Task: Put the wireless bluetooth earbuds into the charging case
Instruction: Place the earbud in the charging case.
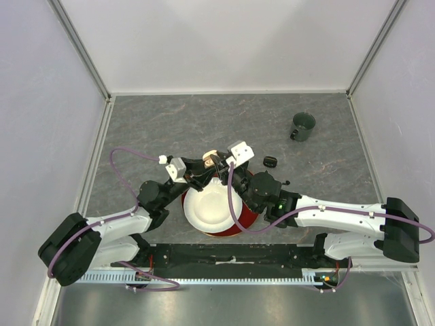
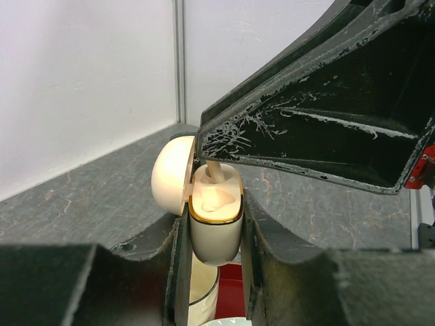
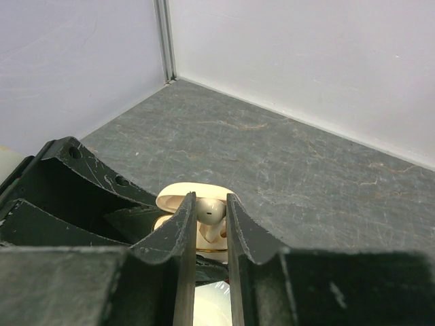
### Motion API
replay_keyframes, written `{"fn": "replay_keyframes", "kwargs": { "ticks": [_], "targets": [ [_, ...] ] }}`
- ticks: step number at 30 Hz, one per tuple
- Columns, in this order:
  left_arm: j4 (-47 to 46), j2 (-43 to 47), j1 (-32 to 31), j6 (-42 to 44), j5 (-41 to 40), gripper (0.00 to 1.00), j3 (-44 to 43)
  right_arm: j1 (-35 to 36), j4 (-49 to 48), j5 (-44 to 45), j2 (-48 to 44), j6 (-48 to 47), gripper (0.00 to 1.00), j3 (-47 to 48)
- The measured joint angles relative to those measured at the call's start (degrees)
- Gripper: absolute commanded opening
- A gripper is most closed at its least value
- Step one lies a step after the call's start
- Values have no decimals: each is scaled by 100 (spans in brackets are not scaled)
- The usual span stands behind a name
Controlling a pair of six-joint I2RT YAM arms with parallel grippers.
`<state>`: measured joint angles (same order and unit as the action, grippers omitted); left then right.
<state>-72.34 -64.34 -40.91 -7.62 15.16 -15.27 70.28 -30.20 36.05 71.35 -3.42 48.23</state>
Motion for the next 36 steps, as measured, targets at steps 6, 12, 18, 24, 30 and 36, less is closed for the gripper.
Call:
{"fn": "replay_keyframes", "kwargs": {
  "ticks": [6, 12, 18, 24, 30, 36],
  "targets": [
    [-2, 50, 0, 0, 7, 2, 0, 4, -118, 17, 0, -260, 0, -2],
    [-4, 133, 0, 0, 4, 2, 0, 13, -304, 15, 0, -437, 0, -7],
    [-22, 186, 0, 0, 13, 2, 0, 9, -363, 39, 2, -566, 0, -7],
    [-20, 188, 0, 2, 13, 2, 0, 11, -345, -24, 2, -588, 0, -7],
    [35, 188, 0, 2, -11, 2, 0, -2, -227, -142, 0, -619, 0, -7],
    [109, 188, -7, 0, -149, 2, 0, -2, -109, -175, -2, -743, 0, -7]
  ]
}}
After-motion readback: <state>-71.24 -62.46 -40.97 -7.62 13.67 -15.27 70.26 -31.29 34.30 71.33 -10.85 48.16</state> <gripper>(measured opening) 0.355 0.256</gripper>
